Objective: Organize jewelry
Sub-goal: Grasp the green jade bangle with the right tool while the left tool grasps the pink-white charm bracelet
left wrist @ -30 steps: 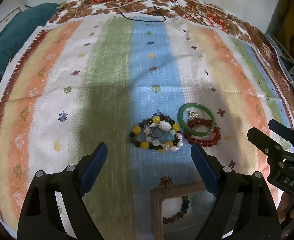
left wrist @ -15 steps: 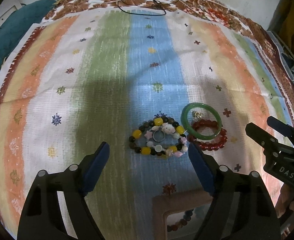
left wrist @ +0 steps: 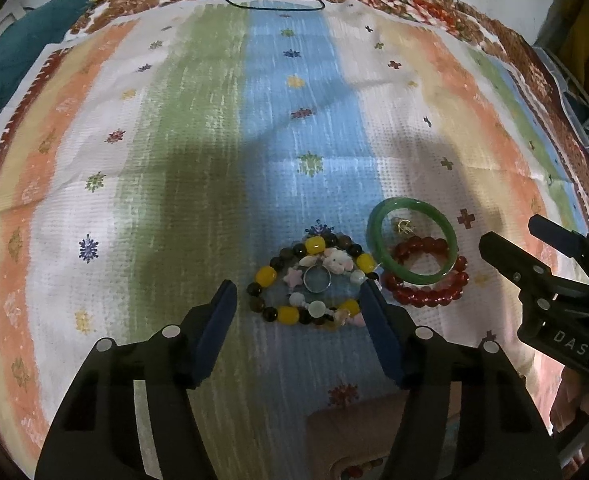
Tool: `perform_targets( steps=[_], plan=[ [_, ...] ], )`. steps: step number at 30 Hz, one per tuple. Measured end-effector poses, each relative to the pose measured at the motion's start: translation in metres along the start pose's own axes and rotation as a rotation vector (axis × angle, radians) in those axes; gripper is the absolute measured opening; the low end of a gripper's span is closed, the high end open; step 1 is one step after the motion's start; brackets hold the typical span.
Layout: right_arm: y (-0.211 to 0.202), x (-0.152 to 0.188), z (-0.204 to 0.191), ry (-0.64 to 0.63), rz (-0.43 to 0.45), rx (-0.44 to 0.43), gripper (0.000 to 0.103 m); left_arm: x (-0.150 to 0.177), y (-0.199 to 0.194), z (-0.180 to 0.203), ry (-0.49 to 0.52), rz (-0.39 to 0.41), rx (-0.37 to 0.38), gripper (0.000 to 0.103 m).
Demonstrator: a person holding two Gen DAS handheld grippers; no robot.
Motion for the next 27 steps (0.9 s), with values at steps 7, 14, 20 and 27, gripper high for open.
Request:
perform_targets(
  steps=[7,14,20,27],
  plan=[
    [0.009,-0.003,-0.004,0.0,-0.021,-0.008,0.084,0.0,0.01,0.002,0.017,-0.02,0.003,0.051],
    [0.021,-0.004,-0.005,-0.006,-0.04,-0.006,0.083,-0.001,0.018,0.002,0.03,-0.034,0.004,0.044],
    [0.029,-0.006,-0.01,-0.016,-0.057,-0.011,0.07,-0.002,0.026,0.003,0.03,-0.052,0.019,0.033],
    [0.039,-0.009,-0.012,-0.013,-0.073,-0.015,0.054,0.0,0.036,0.0,0.021,-0.074,0.029,0.024]
  ],
)
Point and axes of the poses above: each gripper's, at about its wrist camera, not at the fingertips, and y roughly the way its jaws point, z to its right, x to its underside, the point moved 9 cm from there along y, roughly the way its jaws point
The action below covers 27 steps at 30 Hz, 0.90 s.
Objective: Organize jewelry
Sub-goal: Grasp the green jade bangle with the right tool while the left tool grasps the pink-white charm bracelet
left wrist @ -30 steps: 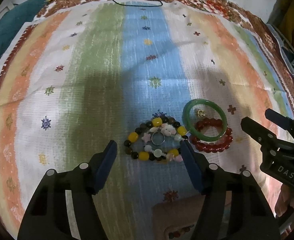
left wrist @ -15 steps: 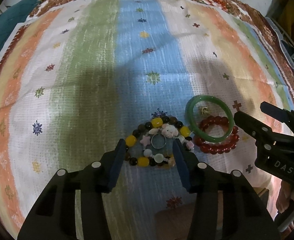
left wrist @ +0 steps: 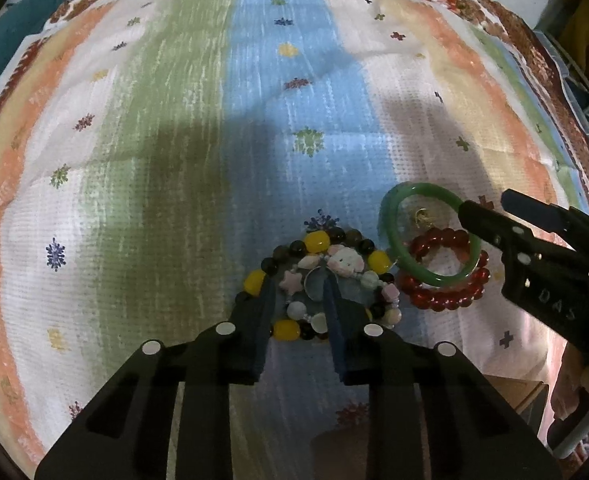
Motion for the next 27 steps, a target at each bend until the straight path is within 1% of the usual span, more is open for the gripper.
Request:
perform_targets(
  steps=[3,5,8,10,12,14,15,16,17,20,23,24,27],
  plan=[
    [0.004,0.0,-0.002,-0.002,-0.004,-0.001,0.048,0.002,0.003,0.0,0.005,-0.006,0.001,0.022],
    [0.007,0.001,-0.002,-0.001,-0.012,-0.007,0.04,0.004,0.005,0.001,0.013,-0.01,-0.003,0.021],
    [0.013,0.002,-0.004,-0.001,-0.028,-0.015,0.033,0.004,0.006,0.001,0.017,-0.009,-0.001,0.021],
    [0.016,0.004,-0.005,-0.003,-0.037,-0.017,0.023,0.004,0.007,0.001,0.017,-0.01,0.005,0.021],
    [0.017,0.006,-0.006,-0.008,-0.038,-0.021,0.022,0.004,0.007,0.001,0.016,-0.009,0.011,0.02],
    [0.017,0.006,-0.007,-0.013,-0.037,-0.029,0.015,0.006,0.006,-0.001,0.011,-0.007,0.013,0.019],
    [0.017,0.006,-0.008,-0.014,-0.038,-0.032,0.014,0.006,0.007,-0.001,0.011,-0.007,0.011,0.018],
    [0.017,0.006,-0.007,-0.015,-0.037,-0.031,0.01,0.006,0.006,-0.002,0.011,-0.005,0.004,0.01],
    [0.017,0.006,-0.008,-0.02,-0.035,-0.028,0.009,0.006,0.006,-0.004,0.006,-0.003,-0.002,0.01],
    [0.016,0.006,-0.009,-0.03,-0.03,-0.022,0.009,0.006,0.004,-0.006,-0.016,-0.006,0.02,0.009],
    [0.015,0.006,-0.008,-0.03,-0.026,-0.021,0.009,0.004,-0.001,-0.009,-0.023,0.008,0.02,0.007],
    [0.014,0.006,-0.008,-0.031,-0.024,-0.021,0.009,0.003,-0.003,-0.009,-0.026,0.012,0.023,0.0],
    [0.012,0.006,-0.008,-0.034,-0.02,-0.021,0.009,0.0,-0.011,-0.01,-0.03,0.026,0.03,0.0]
  ],
)
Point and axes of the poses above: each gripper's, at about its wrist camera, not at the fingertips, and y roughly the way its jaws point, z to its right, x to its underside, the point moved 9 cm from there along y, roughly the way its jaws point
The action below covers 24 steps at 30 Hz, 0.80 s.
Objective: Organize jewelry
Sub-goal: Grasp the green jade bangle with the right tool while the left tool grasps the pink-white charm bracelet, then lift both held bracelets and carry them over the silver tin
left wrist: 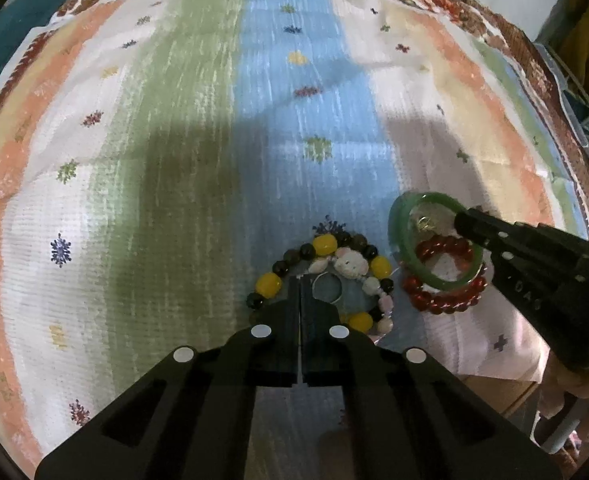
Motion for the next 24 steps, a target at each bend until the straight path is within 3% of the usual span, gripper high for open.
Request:
perform_targets(
  steps=[13,16,24],
  plan=[
    [-0.005,0.001,0.0,-0.006,0.007,0.005,0.009,0.003,0.004,0.009,-0.004,-0.029,0.003,0.001],
    [-0.004,0.002,0.001,-0.004,0.002,0.003,0.009,0.006,0.008,0.006,0.002,-0.038,-0.022,0.016],
    [-0.003,0.002,0.001,0.002,-0.003,-0.004,0.009,0.009,0.013,0.007,0.009,-0.048,-0.014,0.029]
  ],
)
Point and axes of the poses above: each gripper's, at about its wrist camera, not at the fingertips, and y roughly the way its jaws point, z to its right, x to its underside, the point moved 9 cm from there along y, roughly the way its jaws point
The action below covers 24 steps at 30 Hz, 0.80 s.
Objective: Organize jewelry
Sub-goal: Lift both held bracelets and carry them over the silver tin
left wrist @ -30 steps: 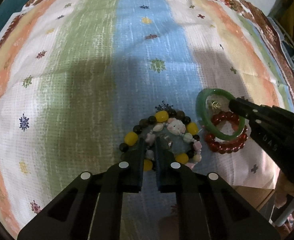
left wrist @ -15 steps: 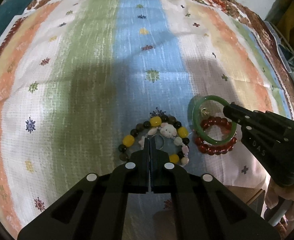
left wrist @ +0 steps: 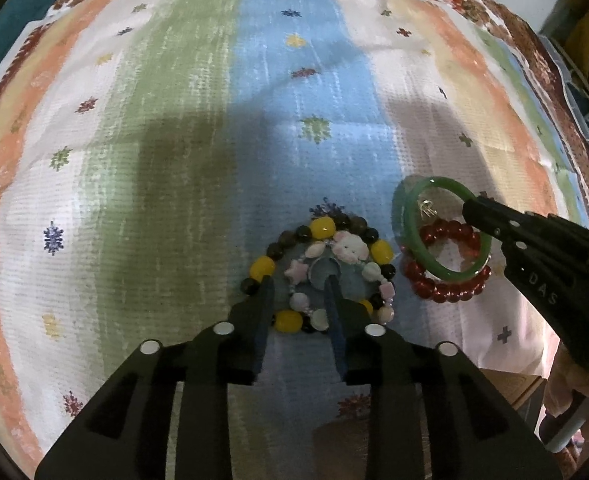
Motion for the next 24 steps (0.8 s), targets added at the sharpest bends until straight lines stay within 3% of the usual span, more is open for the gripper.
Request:
perform_targets(
  steps=[7,11,12,24],
  plan=[
    [0.001,0.0,0.001,0.002,-0.001,-0.003,0.009,0.002,0.008,0.007,0.058,-0.011,-0.043,0.027],
    [0.002,0.0,0.001,0.006,-0.003,-0.005,0.009,0.003,0.008,0.007,0.078,-0.004,-0.075,0.016],
    [0.002,0.0,0.001,0.005,-0.003,-0.004,0.009,0.003,0.007,0.004,0.074,-0.003,-0.088,0.01],
    [-0.007,-0.001,0.002,-0.001,0.014,0.0,0.009,-0.001,-0.022,0.009,0.072,0.052,-0.064,0.01]
  ],
)
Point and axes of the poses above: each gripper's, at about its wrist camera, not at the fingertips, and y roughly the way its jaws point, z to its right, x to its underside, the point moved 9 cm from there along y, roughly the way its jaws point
